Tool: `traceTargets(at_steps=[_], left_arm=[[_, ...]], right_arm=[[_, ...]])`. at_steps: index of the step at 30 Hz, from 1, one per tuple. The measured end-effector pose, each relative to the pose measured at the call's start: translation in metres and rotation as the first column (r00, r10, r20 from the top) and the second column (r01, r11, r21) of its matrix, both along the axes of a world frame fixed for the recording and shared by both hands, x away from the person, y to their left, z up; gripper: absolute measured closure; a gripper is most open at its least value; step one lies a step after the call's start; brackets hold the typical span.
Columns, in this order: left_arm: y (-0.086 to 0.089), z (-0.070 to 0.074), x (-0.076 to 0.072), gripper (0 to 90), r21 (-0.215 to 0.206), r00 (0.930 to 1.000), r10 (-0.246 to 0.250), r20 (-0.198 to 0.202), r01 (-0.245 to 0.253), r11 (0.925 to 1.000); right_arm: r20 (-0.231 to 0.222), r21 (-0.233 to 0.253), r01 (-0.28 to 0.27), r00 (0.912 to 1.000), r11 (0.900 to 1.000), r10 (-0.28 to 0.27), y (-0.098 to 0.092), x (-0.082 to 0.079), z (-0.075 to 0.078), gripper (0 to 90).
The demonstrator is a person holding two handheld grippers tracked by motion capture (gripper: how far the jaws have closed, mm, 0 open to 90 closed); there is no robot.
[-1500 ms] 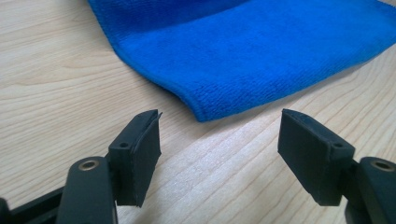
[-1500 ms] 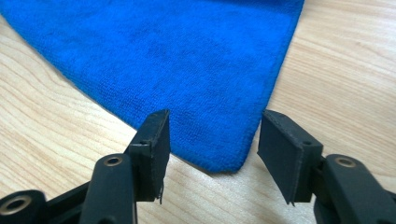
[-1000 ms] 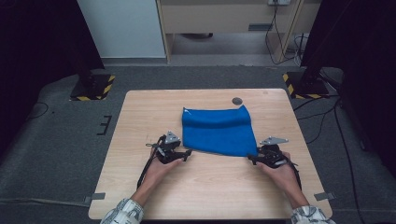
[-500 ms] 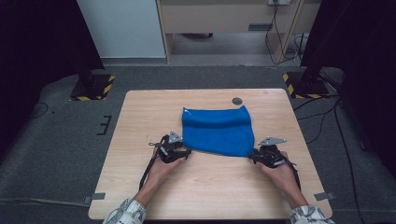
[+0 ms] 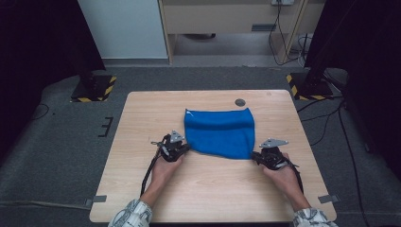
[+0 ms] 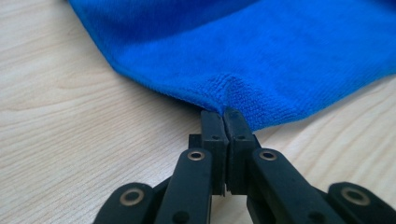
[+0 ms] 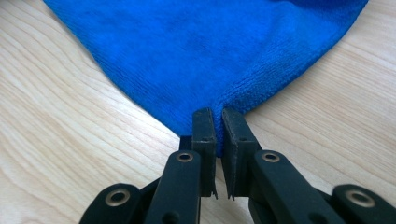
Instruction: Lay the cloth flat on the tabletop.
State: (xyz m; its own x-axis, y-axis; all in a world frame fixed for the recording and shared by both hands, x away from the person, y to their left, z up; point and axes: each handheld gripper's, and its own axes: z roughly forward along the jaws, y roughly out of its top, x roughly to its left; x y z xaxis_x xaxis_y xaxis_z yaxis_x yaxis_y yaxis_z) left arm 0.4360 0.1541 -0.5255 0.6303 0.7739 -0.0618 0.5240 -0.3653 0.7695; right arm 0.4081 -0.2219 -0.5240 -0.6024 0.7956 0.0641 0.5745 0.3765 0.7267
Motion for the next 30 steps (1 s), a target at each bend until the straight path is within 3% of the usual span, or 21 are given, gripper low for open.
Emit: traceTargets(at_steps=[6, 9, 11, 17, 21, 25, 27, 30], left_arm=[[0.006, 0.019, -0.008, 88.7, -0.069, 0.9999, 0.001, 0.013, 0.0, 0.9976], [0.004, 0.027, -0.002, 88.5, -0.068, 0.9999, -0.012, 0.006, 0.012, 0.9976], [0.001, 0.029, 0.008, 88.4, -0.052, 0.9999, -0.013, -0.001, 0.013, 0.9986], [-0.011, 0.023, 0.046, 88.0, -0.009, 0.9975, 0.001, -0.07, -0.002, 1.0], [-0.015, 0.02, 0.065, 86.5, -0.016, 0.9956, 0.009, -0.094, -0.011, 0.9998], [-0.017, 0.016, 0.072, 84.1, 0.001, 0.9955, 0.012, -0.094, -0.012, 0.9999], [-0.018, 0.01, 0.079, 83.6, -0.033, 0.9944, 0.033, -0.101, -0.036, 0.9988], [-0.019, 0.006, 0.083, 81.3, -0.039, 0.9925, 0.034, -0.118, -0.039, 0.9985]], right_arm=[[0.032, 0.045, -0.017, 0.9994, 0.999, 0.016, 0.0, -0.005, 0.012, 85.3], [0.038, 0.074, -0.006, 0.9993, 0.997, 0.003, 0.0, -0.003, 0.017, 85.4], [0.034, 0.067, 0.001, 0.9994, 0.998, -0.003, -0.001, 0.002, 0.016, 85.3], [0.016, 0.09, 0.06, 0.9979, 0.994, -0.062, -0.01, 0.023, 0.011, 85.4], [-0.008, 0.089, 0.103, 0.9947, 0.991, -0.102, -0.014, 0.036, 0.003, 85.4], [-0.02, 0.083, 0.125, 0.9921, 0.989, -0.124, -0.01, 0.047, -0.002, 84.5], [-0.019, 0.07, 0.133, 0.9911, 0.989, -0.132, -0.008, 0.052, -0.004, 84.5], [-0.02, 0.06, 0.143, 0.9896, 0.988, -0.142, -0.006, 0.054, -0.006, 83.4]])
